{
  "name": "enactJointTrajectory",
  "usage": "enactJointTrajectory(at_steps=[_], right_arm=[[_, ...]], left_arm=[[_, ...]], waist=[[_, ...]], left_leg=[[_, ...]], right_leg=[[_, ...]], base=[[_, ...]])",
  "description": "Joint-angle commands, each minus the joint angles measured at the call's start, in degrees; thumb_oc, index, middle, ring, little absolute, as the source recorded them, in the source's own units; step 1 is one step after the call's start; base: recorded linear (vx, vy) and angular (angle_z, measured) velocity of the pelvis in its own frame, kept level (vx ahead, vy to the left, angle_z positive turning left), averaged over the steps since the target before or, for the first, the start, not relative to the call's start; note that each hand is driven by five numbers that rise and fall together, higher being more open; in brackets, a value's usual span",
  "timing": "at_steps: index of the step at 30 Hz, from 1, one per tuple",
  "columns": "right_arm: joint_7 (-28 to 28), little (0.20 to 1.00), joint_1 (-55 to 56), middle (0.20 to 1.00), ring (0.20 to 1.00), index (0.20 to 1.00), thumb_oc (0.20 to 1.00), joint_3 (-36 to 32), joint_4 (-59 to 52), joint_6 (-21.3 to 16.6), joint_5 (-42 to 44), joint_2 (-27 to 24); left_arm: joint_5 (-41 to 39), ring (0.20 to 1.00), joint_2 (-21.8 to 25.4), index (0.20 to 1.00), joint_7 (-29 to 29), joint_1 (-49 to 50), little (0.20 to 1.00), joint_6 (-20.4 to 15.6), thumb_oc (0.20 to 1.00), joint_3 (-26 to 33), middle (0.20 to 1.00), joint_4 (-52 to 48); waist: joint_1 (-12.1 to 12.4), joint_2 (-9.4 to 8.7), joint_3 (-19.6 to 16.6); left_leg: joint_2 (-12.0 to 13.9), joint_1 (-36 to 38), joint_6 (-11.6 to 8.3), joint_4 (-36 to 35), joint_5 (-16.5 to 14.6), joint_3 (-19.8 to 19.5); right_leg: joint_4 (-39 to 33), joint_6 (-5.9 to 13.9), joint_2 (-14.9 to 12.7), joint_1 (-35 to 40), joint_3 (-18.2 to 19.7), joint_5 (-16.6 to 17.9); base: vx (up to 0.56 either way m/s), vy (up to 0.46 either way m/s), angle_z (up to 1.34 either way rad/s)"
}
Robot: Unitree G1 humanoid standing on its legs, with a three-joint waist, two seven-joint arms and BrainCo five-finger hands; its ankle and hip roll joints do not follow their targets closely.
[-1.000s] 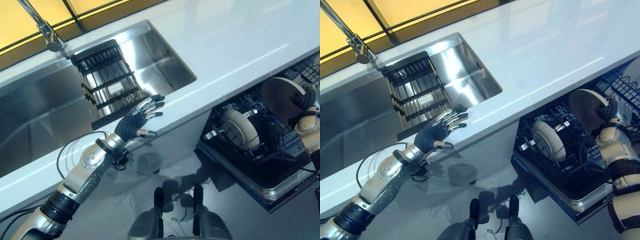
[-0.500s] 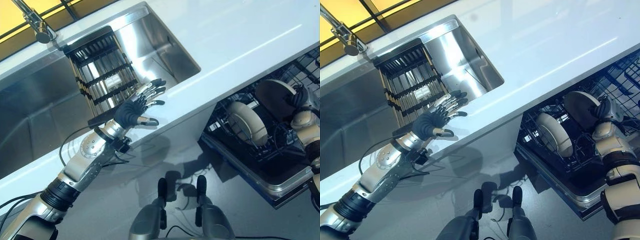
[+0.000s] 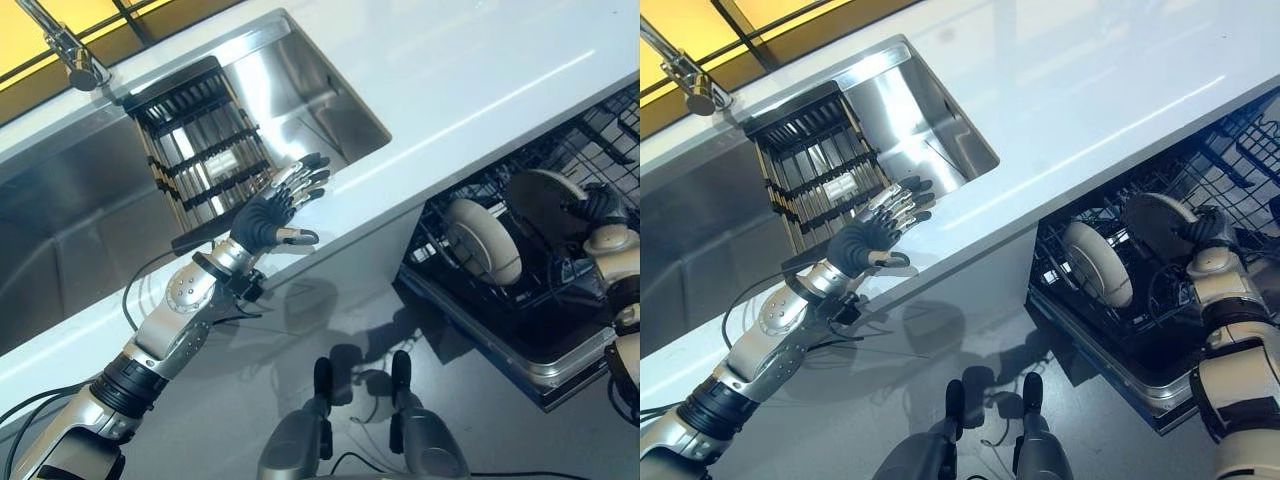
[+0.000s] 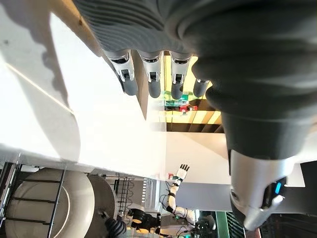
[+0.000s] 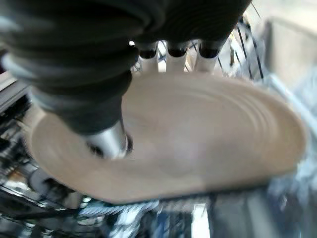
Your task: Pick up plates and place into dishwasher.
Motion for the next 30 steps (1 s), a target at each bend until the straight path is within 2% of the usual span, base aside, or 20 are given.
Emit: enactJointTrajectory(at_steps=[1,4,9,17,20,25,30], right_arm=[[-6.10,1.000,-2.52,1.000,1.000,1.000,1.000,-0.77,-8.05,-3.73,1.59,-2.04],[-11.38,1.000,0.90,1.000,1.000,1.000,1.000,-4.01,-15.90,-5.07,3.63,-3.25],[-14.09,1.000,6.00,1.000,1.000,1.000,1.000,-9.19,-21.15,-8.02,1.65,-4.20],[-21.42,1.000,12.77,1.000,1.000,1.000,1.000,-15.09,-26.74,-10.49,-3.87,-4.17],[-21.67,1.000,15.16,1.000,1.000,1.000,1.000,-17.11,-27.69,-10.97,-2.10,-2.98],[-20.00,1.000,16.52,1.000,1.000,1.000,1.000,-19.75,-25.96,-12.77,6.01,-0.01],[-16.82,1.000,14.73,1.000,1.000,1.000,1.000,-20.99,-20.17,-14.43,15.45,4.37]], left_arm=[[-1.59,1.000,-1.30,1.000,-0.63,-0.43,1.000,-3.17,1.000,-0.31,1.000,-1.69],[-0.73,1.000,-1.98,1.000,-0.91,1.69,1.000,-3.18,1.000,0.03,1.000,-2.44],[-0.11,1.000,-3.07,1.000,-0.40,2.58,1.000,-2.69,1.000,-0.54,1.000,-2.24],[-0.31,1.000,-3.65,1.000,-0.56,2.94,1.000,-2.46,1.000,-0.80,1.000,-1.95],[-0.17,1.000,-4.63,1.000,-0.69,2.98,1.000,-2.48,1.000,-0.43,1.000,-1.72],[-0.59,1.000,-6.33,1.000,-0.86,2.12,1.000,-2.41,1.000,-0.12,1.000,-1.30],[0.14,1.000,-7.97,1.000,-0.72,-0.56,1.000,-2.24,1.000,-0.72,1.000,-0.54]], waist=[[1.14,-1.24,1.22],[0.28,-2.24,0.84],[-0.84,-3.83,-0.41],[-2.11,-4.34,-1.53],[-2.42,-4.10,-1.34],[-2.48,-3.80,0.48],[-1.79,-3.41,4.56]], left_leg=[[-4.69,-2.42,2.23,1.68,-4.24,1.77],[-4.61,-2.15,2.55,3.17,-5.25,1.98],[-4.42,-1.64,2.89,5.18,-6.66,2.47],[-4.46,-0.58,3.53,6.67,-7.92,2.94],[-4.59,-0.79,3.77,8.21,-8.56,3.20],[-4.73,-2.84,4.24,14.43,-11.09,3.87],[-5.63,-9.68,5.73,27.64,-16.14,3.74]], right_leg=[[3.19,2.76,-1.13,-1.56,-2.19,-4.17],[4.18,2.54,-0.94,-1.24,-1.51,-4.68],[5.31,2.47,-0.66,-0.33,-0.27,-5.37],[7.60,2.27,-0.45,0.42,0.95,-6.85],[9.48,1.94,-0.57,0.22,0.74,-7.93],[14.92,1.05,-1.51,-1.31,-0.42,-10.61],[27.27,-0.53,-3.30,-7.28,-1.80,-14.83]], base=[[0.00,0.000,0.00],[0.01,0.003,0.00],[0.05,0.006,-0.01],[0.03,0.021,-0.04],[0.00,0.052,-0.08],[-0.05,0.042,-0.04],[-0.11,-0.001,0.01]])
